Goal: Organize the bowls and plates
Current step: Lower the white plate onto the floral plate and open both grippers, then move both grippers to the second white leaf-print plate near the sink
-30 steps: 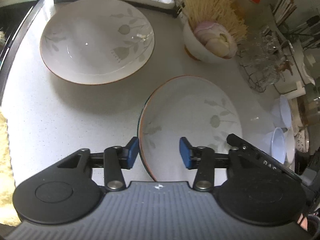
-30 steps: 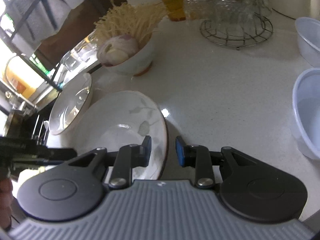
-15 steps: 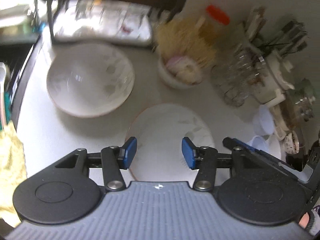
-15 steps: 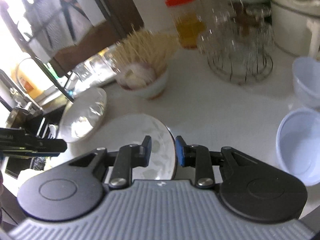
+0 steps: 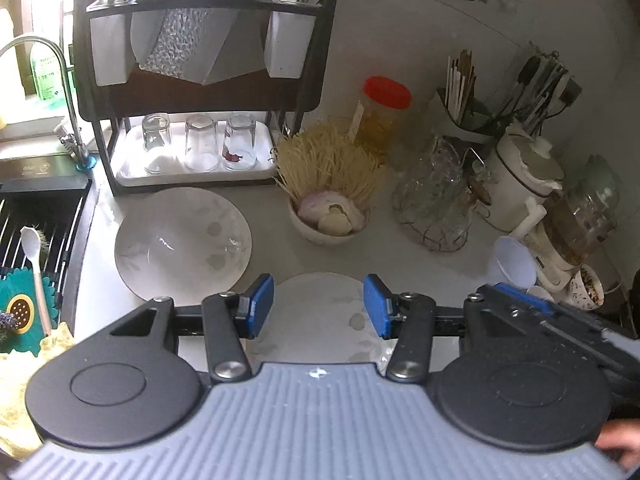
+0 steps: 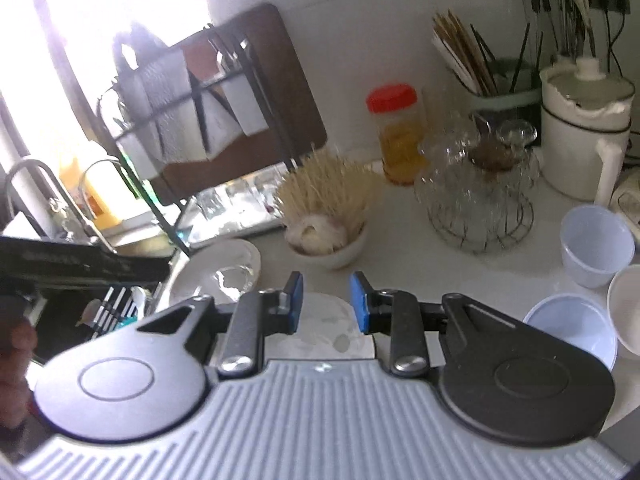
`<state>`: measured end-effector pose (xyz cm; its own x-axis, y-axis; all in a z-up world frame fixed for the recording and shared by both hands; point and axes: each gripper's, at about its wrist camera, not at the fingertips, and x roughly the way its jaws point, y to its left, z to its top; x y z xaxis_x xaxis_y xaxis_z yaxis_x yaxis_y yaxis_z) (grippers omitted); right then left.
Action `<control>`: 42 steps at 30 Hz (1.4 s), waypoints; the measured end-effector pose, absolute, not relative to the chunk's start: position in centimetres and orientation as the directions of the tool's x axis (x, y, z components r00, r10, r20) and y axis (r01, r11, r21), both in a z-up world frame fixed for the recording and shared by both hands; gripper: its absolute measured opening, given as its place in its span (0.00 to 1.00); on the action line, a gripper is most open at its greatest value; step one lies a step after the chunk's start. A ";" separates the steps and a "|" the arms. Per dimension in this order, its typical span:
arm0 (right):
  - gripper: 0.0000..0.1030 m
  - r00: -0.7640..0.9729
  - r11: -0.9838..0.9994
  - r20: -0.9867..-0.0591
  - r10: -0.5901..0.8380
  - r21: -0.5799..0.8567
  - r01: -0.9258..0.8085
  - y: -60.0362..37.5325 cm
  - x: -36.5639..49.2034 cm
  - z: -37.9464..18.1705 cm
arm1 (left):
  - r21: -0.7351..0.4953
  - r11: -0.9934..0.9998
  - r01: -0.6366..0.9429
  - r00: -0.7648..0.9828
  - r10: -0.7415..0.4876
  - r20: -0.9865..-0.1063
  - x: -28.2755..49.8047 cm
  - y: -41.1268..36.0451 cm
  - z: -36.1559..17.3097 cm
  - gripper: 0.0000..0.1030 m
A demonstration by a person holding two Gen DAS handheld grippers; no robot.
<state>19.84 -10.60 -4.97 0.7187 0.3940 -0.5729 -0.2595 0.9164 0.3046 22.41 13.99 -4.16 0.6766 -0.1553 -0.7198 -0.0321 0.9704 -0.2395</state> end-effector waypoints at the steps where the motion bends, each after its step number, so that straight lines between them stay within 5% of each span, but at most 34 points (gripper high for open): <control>1: 0.29 0.722 0.916 -0.568 0.395 0.303 -0.263 -10.6 19.6 -4.6 | -0.244 0.969 -0.035 0.681 -0.155 -0.716 22.1 13.9 -4.1 0.54; 42: 0.30 0.542 0.808 -0.613 0.575 0.319 -0.496 -10.3 16.9 -4.6 | -0.236 0.931 -0.278 0.682 0.018 -0.731 15.1 10.6 -5.3 0.60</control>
